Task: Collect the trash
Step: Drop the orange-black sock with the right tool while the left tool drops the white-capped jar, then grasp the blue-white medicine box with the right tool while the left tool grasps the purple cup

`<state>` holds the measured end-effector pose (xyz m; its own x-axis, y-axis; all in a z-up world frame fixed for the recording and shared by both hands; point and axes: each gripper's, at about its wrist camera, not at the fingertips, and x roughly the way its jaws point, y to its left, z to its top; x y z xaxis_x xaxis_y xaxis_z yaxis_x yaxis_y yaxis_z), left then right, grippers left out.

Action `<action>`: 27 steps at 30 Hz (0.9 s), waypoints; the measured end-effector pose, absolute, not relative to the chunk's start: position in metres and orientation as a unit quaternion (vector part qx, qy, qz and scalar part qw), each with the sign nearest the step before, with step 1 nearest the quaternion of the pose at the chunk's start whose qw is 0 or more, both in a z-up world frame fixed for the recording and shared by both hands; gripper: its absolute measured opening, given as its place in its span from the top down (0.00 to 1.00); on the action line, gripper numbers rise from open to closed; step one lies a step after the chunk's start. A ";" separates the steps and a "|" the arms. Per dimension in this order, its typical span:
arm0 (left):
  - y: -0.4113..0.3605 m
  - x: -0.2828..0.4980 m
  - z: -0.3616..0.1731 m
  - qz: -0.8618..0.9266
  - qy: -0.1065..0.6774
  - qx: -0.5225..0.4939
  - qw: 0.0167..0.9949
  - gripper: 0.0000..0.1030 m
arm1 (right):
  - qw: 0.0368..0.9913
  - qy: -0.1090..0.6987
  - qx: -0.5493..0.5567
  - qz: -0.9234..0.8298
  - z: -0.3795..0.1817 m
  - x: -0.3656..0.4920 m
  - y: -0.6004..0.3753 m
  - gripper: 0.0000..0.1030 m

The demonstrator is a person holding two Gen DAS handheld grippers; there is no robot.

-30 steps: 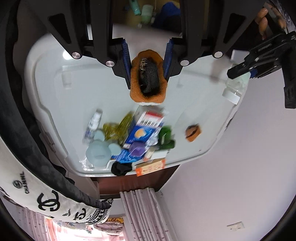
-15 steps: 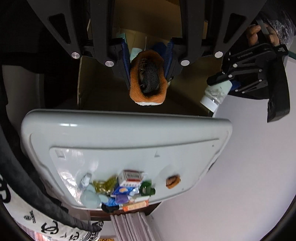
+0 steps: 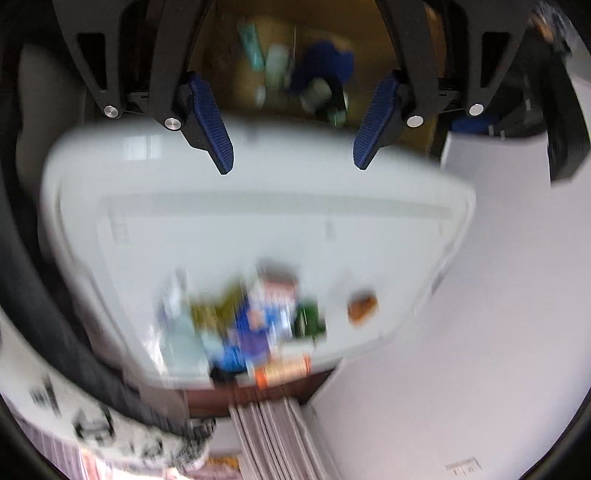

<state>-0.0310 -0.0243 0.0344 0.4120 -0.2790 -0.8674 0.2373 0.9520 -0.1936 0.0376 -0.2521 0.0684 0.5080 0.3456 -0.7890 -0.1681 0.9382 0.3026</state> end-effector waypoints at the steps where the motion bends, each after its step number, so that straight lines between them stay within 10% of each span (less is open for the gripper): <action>1: -0.025 -0.025 0.038 -0.153 0.513 -0.021 0.844 0.26 | 0.868 0.463 0.100 0.150 0.074 0.056 -0.247 0.37; 27: -0.019 0.009 0.014 -0.156 0.510 -0.075 0.843 0.24 | 0.824 0.560 0.089 0.007 -0.013 0.216 -0.231 0.49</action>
